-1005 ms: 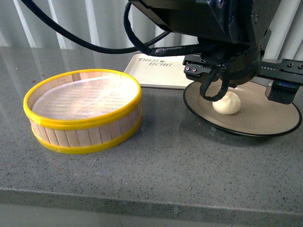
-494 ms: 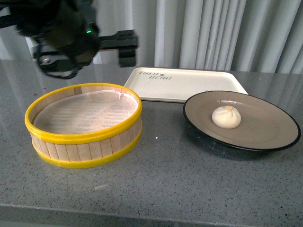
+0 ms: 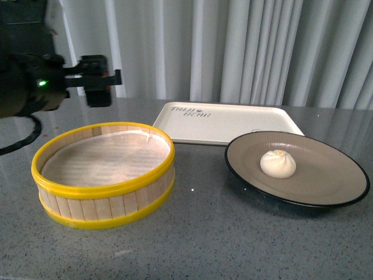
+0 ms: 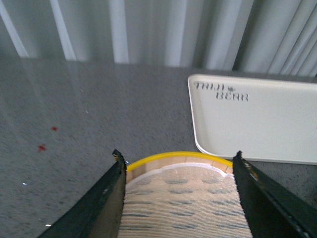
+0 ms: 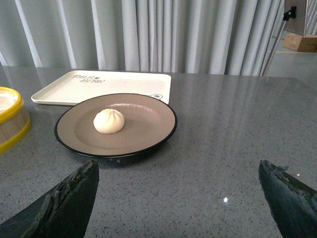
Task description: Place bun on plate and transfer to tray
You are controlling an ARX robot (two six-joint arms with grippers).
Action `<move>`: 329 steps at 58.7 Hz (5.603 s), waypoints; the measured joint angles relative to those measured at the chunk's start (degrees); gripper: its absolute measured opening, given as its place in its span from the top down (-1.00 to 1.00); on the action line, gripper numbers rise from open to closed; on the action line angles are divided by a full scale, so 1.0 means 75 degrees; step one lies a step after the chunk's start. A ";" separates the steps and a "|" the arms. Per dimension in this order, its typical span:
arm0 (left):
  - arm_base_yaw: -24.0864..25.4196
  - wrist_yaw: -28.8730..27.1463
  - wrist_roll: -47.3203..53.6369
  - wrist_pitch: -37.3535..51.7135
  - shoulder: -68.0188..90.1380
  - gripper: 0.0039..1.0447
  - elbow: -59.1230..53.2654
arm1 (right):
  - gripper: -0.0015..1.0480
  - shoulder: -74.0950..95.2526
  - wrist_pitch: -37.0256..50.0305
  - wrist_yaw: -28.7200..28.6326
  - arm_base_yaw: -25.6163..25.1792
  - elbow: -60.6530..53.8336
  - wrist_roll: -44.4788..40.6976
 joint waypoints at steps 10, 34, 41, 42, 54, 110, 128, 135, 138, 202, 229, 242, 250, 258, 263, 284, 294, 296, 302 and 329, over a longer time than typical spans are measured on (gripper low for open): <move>0.0574 0.0289 0.0280 0.1475 -0.1594 0.55 -0.2495 | -0.84 0.0000 0.0000 -0.0006 -0.0003 0.0000 0.0000; 0.1055 0.0842 0.0364 0.1702 -0.3777 0.93 -0.5045 | -0.84 0.0000 0.0000 -0.0003 0.0000 0.0000 0.0000; 0.1355 0.1329 0.0370 0.1527 -0.4348 0.93 -0.5447 | -0.84 0.0000 0.0000 -0.0003 -0.0003 0.0000 0.0000; 0.1416 0.1352 0.0370 0.1489 -0.4453 0.93 -0.5511 | -0.84 0.0000 0.0000 -0.0003 -0.0003 0.0000 0.0000; 0.1594 0.1373 0.0367 0.1174 -0.5391 0.93 -0.6126 | -0.84 0.0000 0.0000 -0.0009 -0.0003 0.0000 0.0000; 0.1594 0.1390 0.0370 -0.2827 -1.0238 0.93 -0.6700 | -0.84 0.0000 0.0000 0.0000 0.0000 0.0000 0.0000; 0.1594 0.1390 0.0370 -0.3684 -1.1109 0.93 -0.6700 | -0.84 0.0000 0.0000 0.0000 0.0000 0.0000 0.0000; 0.1594 0.1390 0.0370 -0.3972 -1.1401 0.93 -0.6700 | -0.84 0.0000 0.0000 0.0000 0.0000 0.0000 0.0000; 0.1594 0.1390 0.0370 -0.4071 -1.1500 0.93 -0.6700 | -0.84 0.0000 0.0000 0.0000 0.0000 0.0000 0.0000; 0.1594 0.1396 0.0391 -0.5677 -1.3050 -0.87 -0.6697 | -0.84 0.0000 0.0000 -0.0003 0.0000 0.0000 0.0000; 0.1594 0.1396 0.0391 -0.5677 -1.3053 -0.88 -0.6697 | -0.84 0.3940 0.1008 -0.0560 -0.0909 0.1000 -0.2640; 0.1594 0.1396 0.0391 -0.5677 -1.3053 -0.88 -0.6697 | -0.84 0.7120 0.1186 -0.1824 -0.0912 0.2273 -0.7224; 0.1594 0.1396 0.0391 -0.5677 -1.3053 -0.88 -0.6697 | -0.84 0.8428 0.1565 -0.1705 -0.0446 0.2850 -0.9133; 0.1594 0.1396 0.0391 -0.5677 -1.3053 -0.88 -0.6697 | -0.84 0.9495 0.1877 -0.1687 -0.0227 0.3340 -1.0261; 0.1594 0.1396 0.0391 -0.5677 -1.3053 -0.88 -0.6697 | -0.84 1.0051 0.1961 -0.1687 -0.0184 0.3558 -1.0742; 0.1594 0.1396 0.0391 -0.5677 -1.3053 -0.88 -0.6697 | -0.84 1.1890 0.2457 -0.1690 0.0102 0.4779 -1.1543; 0.1594 0.1396 0.0391 -0.5677 -1.3053 -0.88 -0.6697 | -0.84 1.2316 0.2798 -0.1679 0.0344 0.5021 -1.1500; 0.1594 0.1396 0.0391 -0.5677 -1.3053 -0.88 -0.6697 | -0.84 1.2386 0.2847 -0.1673 0.0388 0.5053 -1.1494; 0.1594 0.1396 0.0391 -0.5677 -1.3053 -0.88 -0.6697 | -0.75 1.2578 0.2952 -0.1649 0.0513 0.5161 -1.1468; 0.1594 0.1396 0.0391 -0.5677 -1.3053 -0.88 -0.6697 | 0.64 1.3260 0.3608 -0.1571 0.0428 0.5152 -1.1538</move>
